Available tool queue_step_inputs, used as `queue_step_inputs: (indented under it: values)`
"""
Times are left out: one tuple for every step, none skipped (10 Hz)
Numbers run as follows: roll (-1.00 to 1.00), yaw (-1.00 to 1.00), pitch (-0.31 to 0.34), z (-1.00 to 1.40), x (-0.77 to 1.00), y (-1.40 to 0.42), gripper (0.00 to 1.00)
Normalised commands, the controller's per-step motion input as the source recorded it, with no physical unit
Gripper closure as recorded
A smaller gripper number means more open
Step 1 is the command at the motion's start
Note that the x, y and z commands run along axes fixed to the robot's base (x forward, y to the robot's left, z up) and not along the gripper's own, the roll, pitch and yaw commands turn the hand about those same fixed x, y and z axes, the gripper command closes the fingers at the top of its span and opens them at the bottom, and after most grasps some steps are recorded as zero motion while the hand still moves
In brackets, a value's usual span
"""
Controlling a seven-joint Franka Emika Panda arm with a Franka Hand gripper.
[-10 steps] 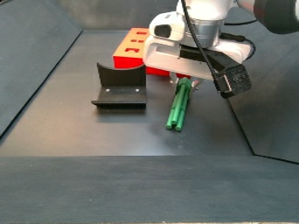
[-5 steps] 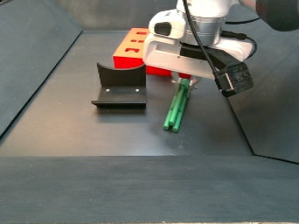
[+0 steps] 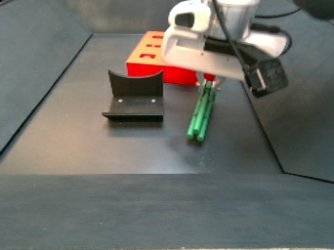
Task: Pick up the 3 prong object. Move up. Place the 3 prong object on the fixture. Regrasp the 3 prong object. Move to above the board. Insert the 3 prong object.
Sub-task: Move up, then place the 3 prong object on the fixture.
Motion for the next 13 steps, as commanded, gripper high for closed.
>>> queue_step_inputs:
  values:
    - [-0.03,-0.03,0.043,0.63,0.00,0.00,1.00]
    - [-0.04,-0.02,0.049,0.45,0.00,0.00,1.00]
    - [-0.06,-0.01,0.034,0.26,-0.01,-0.01,1.00]
    - [0.00,0.00,0.000,1.00,0.00,0.00,1.00]
    - [-0.01,0.01,-0.014,1.00,0.01,0.00,1.00]
    - [-0.02,0.01,0.013,1.00,-0.01,0.00,1.00]
    - [-0.03,0.01,0.017,1.00,-0.01,-0.01,1.00]
    - [-0.05,0.02,0.025,1.00,-0.01,-0.01,1.00]
    - [-0.06,0.02,0.025,1.00,-0.01,-0.01,1.00]
    - [-0.08,0.02,0.027,0.96,-0.01,-0.01,1.00]
    - [-0.10,0.02,0.034,0.75,-0.01,-0.02,1.00]
    - [-0.11,0.01,0.040,0.60,-0.01,-0.01,1.00]
    - [-0.12,0.01,0.046,0.44,0.00,-0.01,1.00]
